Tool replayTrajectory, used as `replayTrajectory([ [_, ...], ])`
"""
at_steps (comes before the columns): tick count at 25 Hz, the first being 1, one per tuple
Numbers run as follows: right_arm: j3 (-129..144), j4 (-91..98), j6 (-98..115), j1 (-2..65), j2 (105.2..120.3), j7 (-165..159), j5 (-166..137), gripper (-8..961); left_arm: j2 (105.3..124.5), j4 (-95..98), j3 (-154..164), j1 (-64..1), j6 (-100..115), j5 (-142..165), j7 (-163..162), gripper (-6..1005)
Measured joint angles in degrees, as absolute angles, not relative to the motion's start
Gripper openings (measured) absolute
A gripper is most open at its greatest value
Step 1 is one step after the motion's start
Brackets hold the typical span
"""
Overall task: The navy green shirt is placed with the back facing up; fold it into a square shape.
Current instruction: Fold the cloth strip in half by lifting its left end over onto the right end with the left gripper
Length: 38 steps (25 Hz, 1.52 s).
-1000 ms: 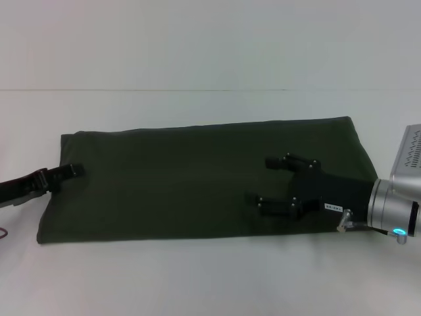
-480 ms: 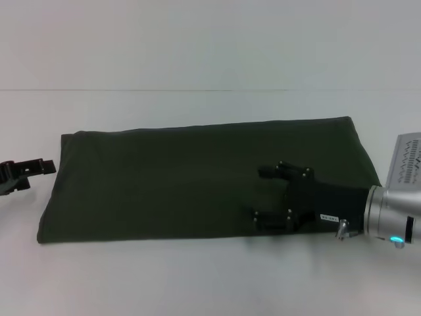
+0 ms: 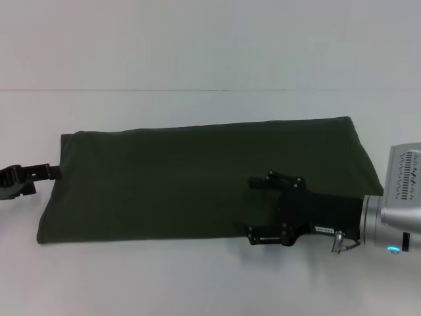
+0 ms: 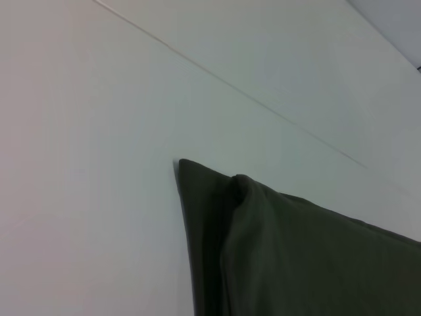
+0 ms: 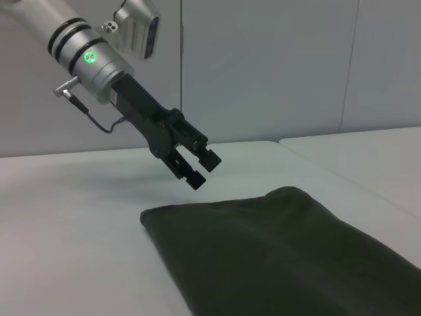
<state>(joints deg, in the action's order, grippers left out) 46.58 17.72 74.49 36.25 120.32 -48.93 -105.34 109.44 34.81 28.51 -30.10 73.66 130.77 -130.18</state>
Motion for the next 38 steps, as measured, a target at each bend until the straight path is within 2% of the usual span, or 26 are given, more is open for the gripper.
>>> replayTrajectory([
  [38, 46.25, 16.77, 73.29, 36.21, 120.32, -48.25, -105.11, 939, 111.70, 33.83, 33.09, -30.21, 65.29, 130.87, -129.64, 862],
])
